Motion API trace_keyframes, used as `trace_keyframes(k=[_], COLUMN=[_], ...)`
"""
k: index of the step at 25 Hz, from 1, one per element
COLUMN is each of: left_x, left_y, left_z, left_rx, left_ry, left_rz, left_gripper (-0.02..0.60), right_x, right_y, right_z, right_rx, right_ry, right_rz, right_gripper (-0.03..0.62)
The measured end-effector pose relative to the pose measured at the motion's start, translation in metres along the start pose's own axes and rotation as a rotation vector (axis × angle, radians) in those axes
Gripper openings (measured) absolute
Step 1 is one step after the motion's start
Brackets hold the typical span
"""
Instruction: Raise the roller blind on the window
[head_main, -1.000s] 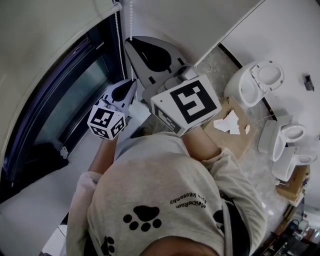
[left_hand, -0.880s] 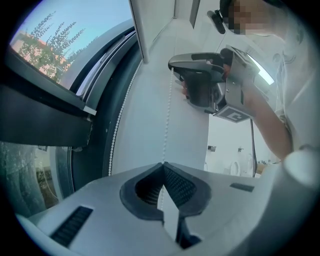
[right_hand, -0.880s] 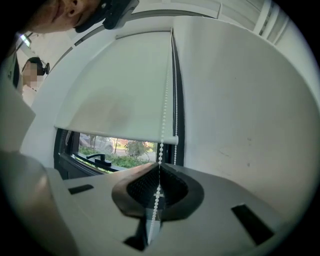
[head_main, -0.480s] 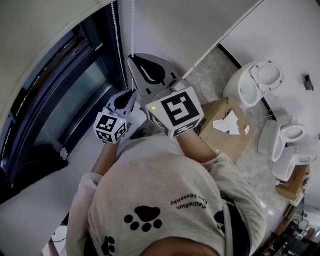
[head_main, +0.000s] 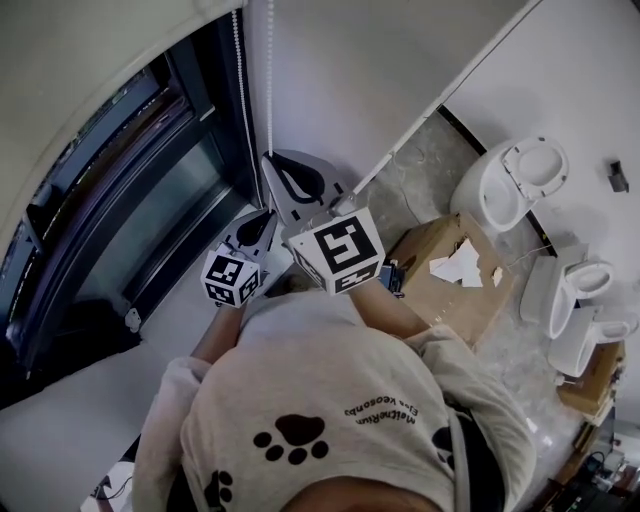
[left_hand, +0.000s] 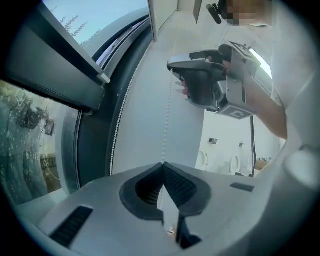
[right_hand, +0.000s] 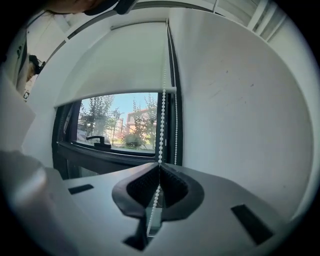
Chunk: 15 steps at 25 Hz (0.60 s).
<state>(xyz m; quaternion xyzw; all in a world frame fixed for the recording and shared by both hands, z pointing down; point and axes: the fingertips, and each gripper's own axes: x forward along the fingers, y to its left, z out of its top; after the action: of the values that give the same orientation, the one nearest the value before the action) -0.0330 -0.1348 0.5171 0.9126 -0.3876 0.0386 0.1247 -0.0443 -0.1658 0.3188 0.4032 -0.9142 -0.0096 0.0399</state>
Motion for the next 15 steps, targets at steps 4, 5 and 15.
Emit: trace_keyframes(k=[4,5,15], left_x=[0.001,0.001,-0.008], left_y=[-0.001,-0.001,-0.016], left_z=[-0.001,-0.003,0.020], left_rx=[0.006,0.007,-0.039], left_ry=[0.002,0.007,0.030], left_rz=[0.000,-0.001,-0.086], left_gripper=[0.009,0.009,0.137], right_x=[-0.001,0.000,0.000], right_y=[0.002,0.001,-0.006], right_z=[-0.004,-0.006,-0.017], right_rx=[0.009,0.010,0.008], right_ry=[0.005,0.008,0.037], right_rz=[0.006,0.005,-0.006], right_gripper=[0.009,0.009,0.009])
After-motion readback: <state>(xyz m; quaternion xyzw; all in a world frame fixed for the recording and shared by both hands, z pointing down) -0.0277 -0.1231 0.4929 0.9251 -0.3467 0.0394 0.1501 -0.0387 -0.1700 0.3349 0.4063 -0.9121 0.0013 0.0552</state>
